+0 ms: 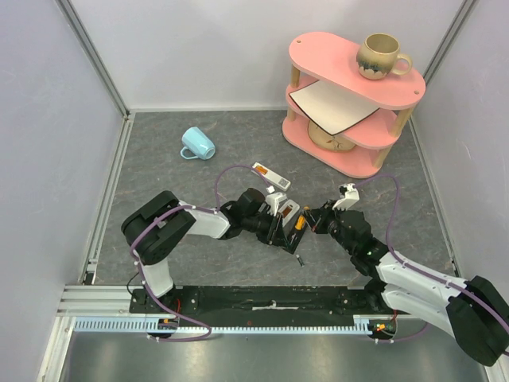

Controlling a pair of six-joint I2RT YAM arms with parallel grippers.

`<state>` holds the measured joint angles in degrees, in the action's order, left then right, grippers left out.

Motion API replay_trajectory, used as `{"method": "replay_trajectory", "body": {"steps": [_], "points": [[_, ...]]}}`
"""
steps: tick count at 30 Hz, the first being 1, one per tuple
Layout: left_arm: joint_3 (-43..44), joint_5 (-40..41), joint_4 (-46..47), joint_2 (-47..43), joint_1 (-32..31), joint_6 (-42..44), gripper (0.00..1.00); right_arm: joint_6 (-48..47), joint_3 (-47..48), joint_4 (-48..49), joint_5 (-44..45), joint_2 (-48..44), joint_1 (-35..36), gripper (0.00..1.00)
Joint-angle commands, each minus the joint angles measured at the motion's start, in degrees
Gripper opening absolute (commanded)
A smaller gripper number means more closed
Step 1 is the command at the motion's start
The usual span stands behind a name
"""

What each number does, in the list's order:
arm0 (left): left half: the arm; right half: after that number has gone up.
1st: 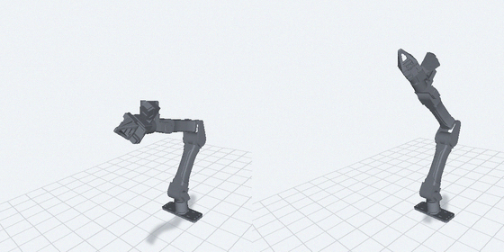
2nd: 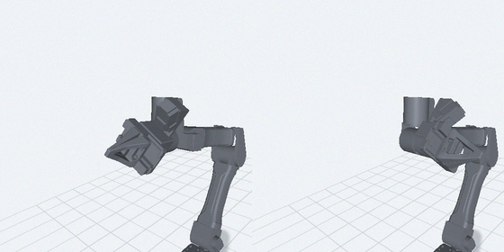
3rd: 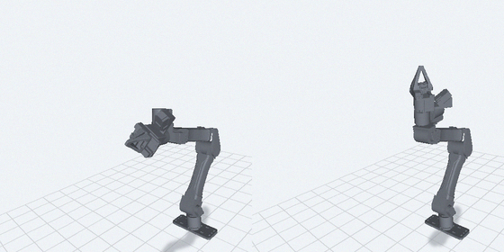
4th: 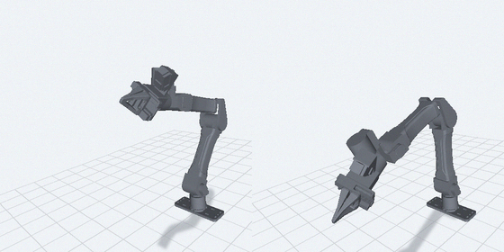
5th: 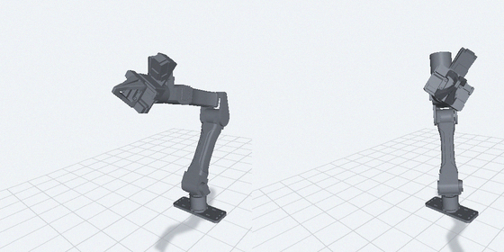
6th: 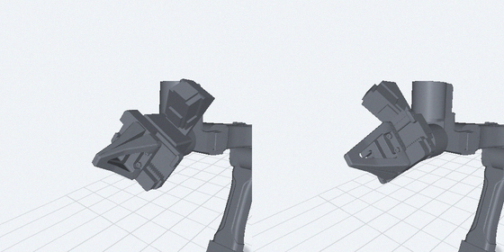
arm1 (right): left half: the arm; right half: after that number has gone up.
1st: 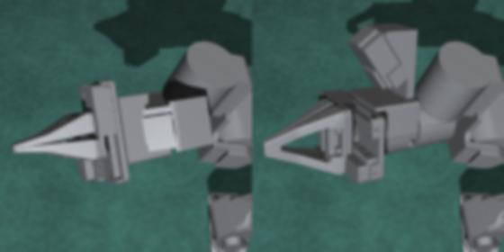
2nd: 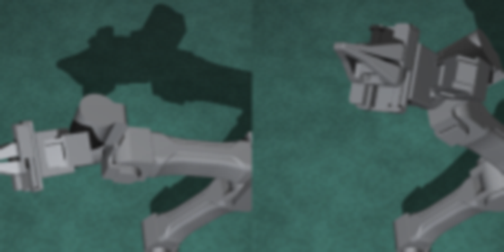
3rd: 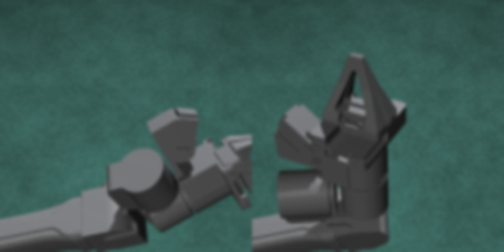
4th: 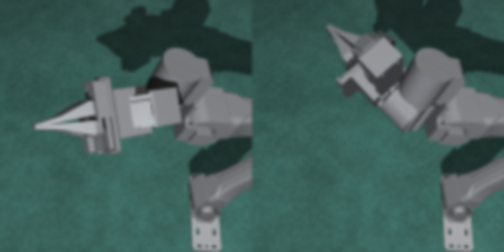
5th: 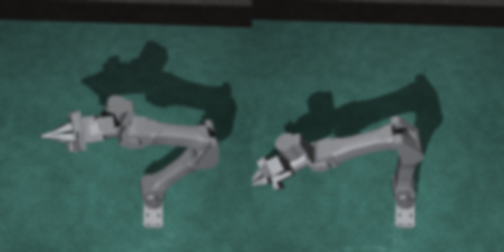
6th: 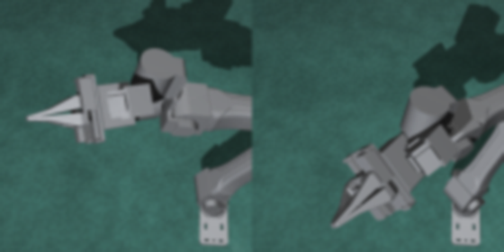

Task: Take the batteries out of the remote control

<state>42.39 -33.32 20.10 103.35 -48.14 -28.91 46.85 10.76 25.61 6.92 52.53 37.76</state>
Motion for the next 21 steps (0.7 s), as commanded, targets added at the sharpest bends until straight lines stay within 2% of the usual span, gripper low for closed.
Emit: {"method": "replay_trajectory", "body": {"steps": [1, 7, 12, 21], "points": [[0.9, 3.3, -3.1, -1.5, 0.2, 2.0, 0.29, 1.3, 2.9, 2.1, -0.9, -0.6, 0.4, 0.0], [1.5, 3.3, -4.7, -3.3, 0.2, 2.5, 0.38, 0.5, 3.3, 1.2, 2.0, -0.3, 0.3, 0.0], [1.6, -0.2, -4.5, -3.7, -0.4, 2.2, 0.43, 0.4, 3.8, -1.1, 4.8, -2.6, 0.4, 0.0], [3.4, -4.7, -1.6, -1.3, -3.2, 0.8, 0.45, -1.8, 4.6, -7.0, 8.1, -6.5, 0.4, 0.0]]}}
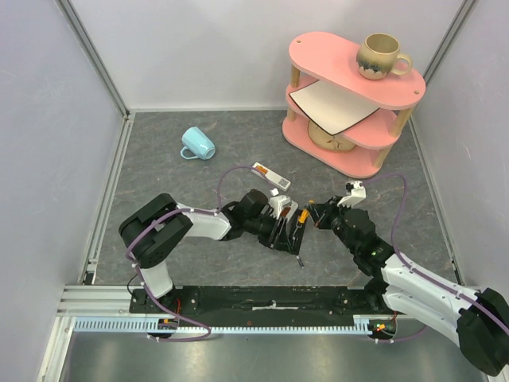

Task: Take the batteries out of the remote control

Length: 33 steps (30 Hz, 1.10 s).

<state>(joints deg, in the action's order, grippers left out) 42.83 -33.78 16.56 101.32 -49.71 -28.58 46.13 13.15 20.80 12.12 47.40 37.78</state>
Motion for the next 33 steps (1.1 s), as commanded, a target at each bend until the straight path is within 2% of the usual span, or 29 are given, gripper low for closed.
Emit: {"method": "replay_trajectory", "body": {"steps": [1, 6, 17, 24, 33], "points": [[3.3, -4.4, 2.2, 1.0, -1.9, 0.4, 0.45, -1.0, 2.0, -2.3, 3.2, -1.3, 0.4, 0.0], [2.4, -5.2, 5.2, 1.2, -2.1, -0.3, 0.45, -2.1, 1.4, -3.8, 4.7, -1.6, 0.3, 0.0], [-0.7, 1.4, 4.0, -3.1, 0.0, -0.1, 0.4, -1.5, -0.5, -1.1, 4.1, 0.1, 0.3, 0.0], [-0.2, 1.7, 3.5, -1.1, 0.3, -0.2, 0.35, -1.2, -1.5, 1.3, 3.5, 2.9, 0.4, 0.0], [0.6, 1.7, 4.3, 2.0, 0.6, -0.6, 0.34, 1.2, -5.0, 6.3, 2.6, 4.3, 0.4, 0.0]]}}
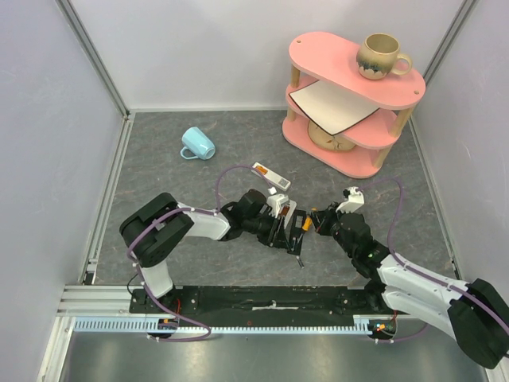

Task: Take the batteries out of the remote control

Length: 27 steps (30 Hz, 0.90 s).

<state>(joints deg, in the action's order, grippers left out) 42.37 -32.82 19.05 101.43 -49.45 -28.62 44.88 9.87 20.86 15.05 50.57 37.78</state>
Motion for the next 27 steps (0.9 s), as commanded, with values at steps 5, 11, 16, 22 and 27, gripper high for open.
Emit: {"method": "replay_trajectory", "body": {"steps": [5, 11, 16, 22, 27], "points": [[1.2, 0.6, 2.5, 3.0, 0.3, -0.8, 0.32, 4.5, -2.8, 10.3, -2.2, 3.4, 0.3, 0.0], [0.8, 0.5, 2.7, 3.7, 0.3, -0.7, 0.3, 4.0, -1.8, 7.2, -1.8, 0.0, 0.4, 0.0], [0.5, 0.4, 3.0, 3.4, 0.3, -0.9, 0.29, 3.5, -1.7, 4.8, -0.6, -2.1, 0.4, 0.0], [0.8, 0.2, 2.9, 3.4, 0.3, -0.9, 0.29, 4.0, -2.3, 6.9, -0.9, 0.4, 0.4, 0.0], [0.5, 0.6, 2.3, 3.1, 0.3, -0.7, 0.29, 2.5, -0.5, 2.9, -0.6, -0.6, 0.4, 0.0]]}}
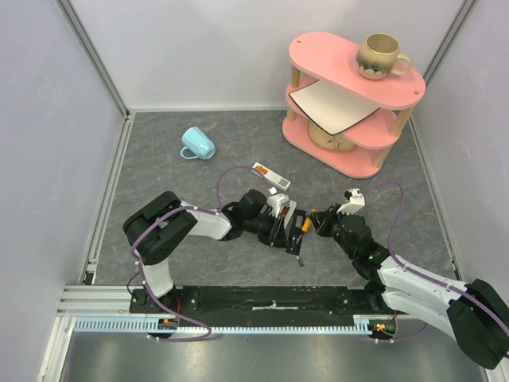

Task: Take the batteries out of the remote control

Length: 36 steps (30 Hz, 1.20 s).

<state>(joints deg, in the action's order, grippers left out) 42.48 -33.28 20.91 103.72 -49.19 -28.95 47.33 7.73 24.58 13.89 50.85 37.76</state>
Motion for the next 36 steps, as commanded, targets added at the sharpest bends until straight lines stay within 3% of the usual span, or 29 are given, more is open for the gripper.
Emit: {"method": "replay_trajectory", "body": {"steps": [1, 21, 31, 33, 36], "points": [[0.3, 1.3, 0.3, 0.7, 0.1, -0.4, 0.29, -0.7, 2.2, -1.5, 1.0, -2.0, 0.3, 0.0], [5.7, -2.7, 3.1, 5.3, -2.7, -3.7, 0.29, -3.3, 4.6, -10.1, 4.6, -9.7, 0.4, 0.0], [5.1, -0.7, 1.2, 4.6, -2.7, -2.5, 0.29, -1.7, 1.8, -6.7, 3.2, -8.5, 0.4, 0.0], [4.7, 0.2, 0.4, 4.0, -2.7, -2.3, 0.31, -1.9, 1.8, -7.0, 3.2, -9.6, 0.4, 0.0], [4.5, 1.6, -1.1, 2.9, -2.6, -1.5, 0.43, -3.7, 1.9, -7.1, 2.2, -11.9, 0.4, 0.0]]}}
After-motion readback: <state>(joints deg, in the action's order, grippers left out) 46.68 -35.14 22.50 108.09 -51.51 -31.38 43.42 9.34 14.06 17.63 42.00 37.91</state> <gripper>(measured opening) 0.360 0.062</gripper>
